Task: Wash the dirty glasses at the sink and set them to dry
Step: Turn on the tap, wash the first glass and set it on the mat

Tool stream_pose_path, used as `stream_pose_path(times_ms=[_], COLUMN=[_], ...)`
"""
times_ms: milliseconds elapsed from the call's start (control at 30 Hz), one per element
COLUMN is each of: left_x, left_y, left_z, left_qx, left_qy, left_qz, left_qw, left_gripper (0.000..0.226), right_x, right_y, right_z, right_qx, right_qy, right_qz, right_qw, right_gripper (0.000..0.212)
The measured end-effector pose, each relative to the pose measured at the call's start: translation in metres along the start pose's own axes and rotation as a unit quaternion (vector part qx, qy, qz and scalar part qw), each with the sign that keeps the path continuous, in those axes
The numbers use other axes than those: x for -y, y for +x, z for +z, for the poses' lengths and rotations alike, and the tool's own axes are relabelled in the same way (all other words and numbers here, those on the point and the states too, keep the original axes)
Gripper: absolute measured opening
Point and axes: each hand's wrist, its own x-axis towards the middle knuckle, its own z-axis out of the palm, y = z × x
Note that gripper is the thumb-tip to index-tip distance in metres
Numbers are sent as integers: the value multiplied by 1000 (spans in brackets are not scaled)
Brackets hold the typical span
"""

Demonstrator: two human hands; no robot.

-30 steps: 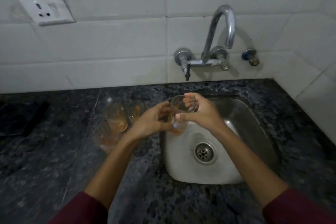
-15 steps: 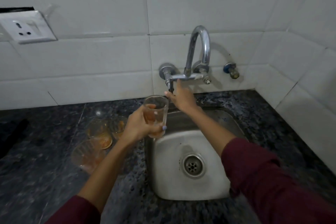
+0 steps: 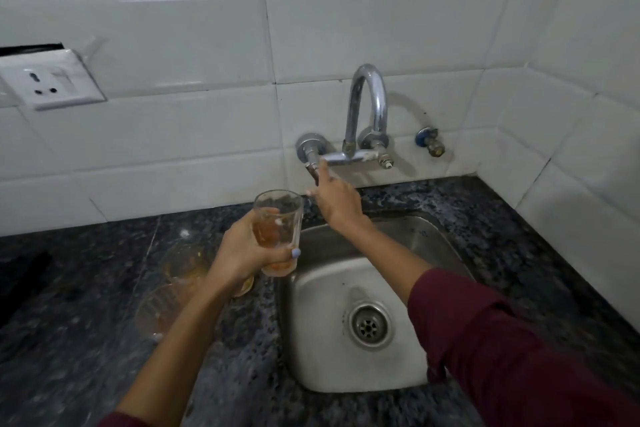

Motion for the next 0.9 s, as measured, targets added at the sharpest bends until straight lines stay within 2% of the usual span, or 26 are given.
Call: stream_pose_path(times_ms=[67, 133, 233, 367, 433, 567, 633, 700, 767, 833, 900], left_x=[5, 10, 10, 14, 16, 19, 25, 31, 35, 36, 34], left_y=[5, 14, 24, 30, 31, 33, 37, 39, 39, 36, 35], left_z=[8, 21, 50, 92, 106, 115, 113, 111, 114, 123, 133], left_qx=[14, 19, 47, 110, 135, 176, 189, 163, 86, 37, 9], left_qy=[5, 16, 43, 58, 55, 39, 5, -89, -227, -334, -390], left_qz=[-5, -15, -17, 14, 34, 57, 57, 32, -9, -23, -48], left_qw=[1000, 1000, 998, 992, 989, 982, 980, 982, 970, 941, 919], left_gripper=[77, 80, 82, 68, 67, 61, 63, 68, 62, 40, 18], right_x=[-9, -23, -45, -70, -78, -88, -85, -78, -68, -57, -45], right_y=[-24, -51, -87, -116, -121, -114, -109, -104, -95, -88, -83], right_z=[-8, -14, -24, -46, -55, -59, -56, -57, -58, -56, -50], right_qx=[16, -9, -83, -153, -117, 85, 122, 102, 50, 16, 20], right_qy=[54, 105, 165, 182, 171, 86, 94, 159, 235, 334, 415], right_qz=[-2, -11, -10, -35, -62, -120, -142, -100, -15, 91, 198], right_qw=[998, 994, 983, 971, 976, 985, 978, 977, 971, 938, 888], right_gripper=[44, 32, 29, 24, 23, 31, 21, 10, 7, 11, 16])
